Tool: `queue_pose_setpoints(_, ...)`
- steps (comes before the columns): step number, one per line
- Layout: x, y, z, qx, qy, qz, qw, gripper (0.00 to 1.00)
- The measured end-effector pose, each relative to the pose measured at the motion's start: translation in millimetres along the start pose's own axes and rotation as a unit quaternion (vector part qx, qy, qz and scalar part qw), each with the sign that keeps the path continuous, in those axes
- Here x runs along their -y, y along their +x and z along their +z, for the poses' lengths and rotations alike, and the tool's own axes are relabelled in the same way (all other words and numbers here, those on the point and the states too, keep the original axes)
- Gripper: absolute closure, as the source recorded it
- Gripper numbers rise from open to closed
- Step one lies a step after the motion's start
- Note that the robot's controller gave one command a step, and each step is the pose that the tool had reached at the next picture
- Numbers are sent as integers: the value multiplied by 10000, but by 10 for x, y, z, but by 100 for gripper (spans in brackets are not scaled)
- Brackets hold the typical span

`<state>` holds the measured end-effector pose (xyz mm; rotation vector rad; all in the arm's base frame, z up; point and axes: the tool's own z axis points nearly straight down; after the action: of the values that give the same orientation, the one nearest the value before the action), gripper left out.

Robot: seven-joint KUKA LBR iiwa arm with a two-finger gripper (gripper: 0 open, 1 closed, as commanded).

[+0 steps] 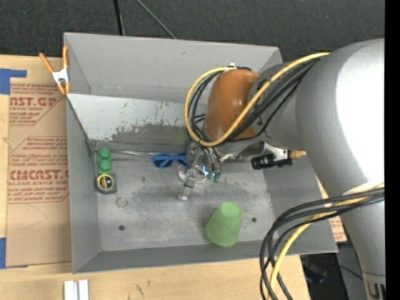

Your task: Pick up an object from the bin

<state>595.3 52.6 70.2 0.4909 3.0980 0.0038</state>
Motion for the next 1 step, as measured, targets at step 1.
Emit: queue_pose_setpoints(1,-2,-11,-18,13,-4,1,10000,100)
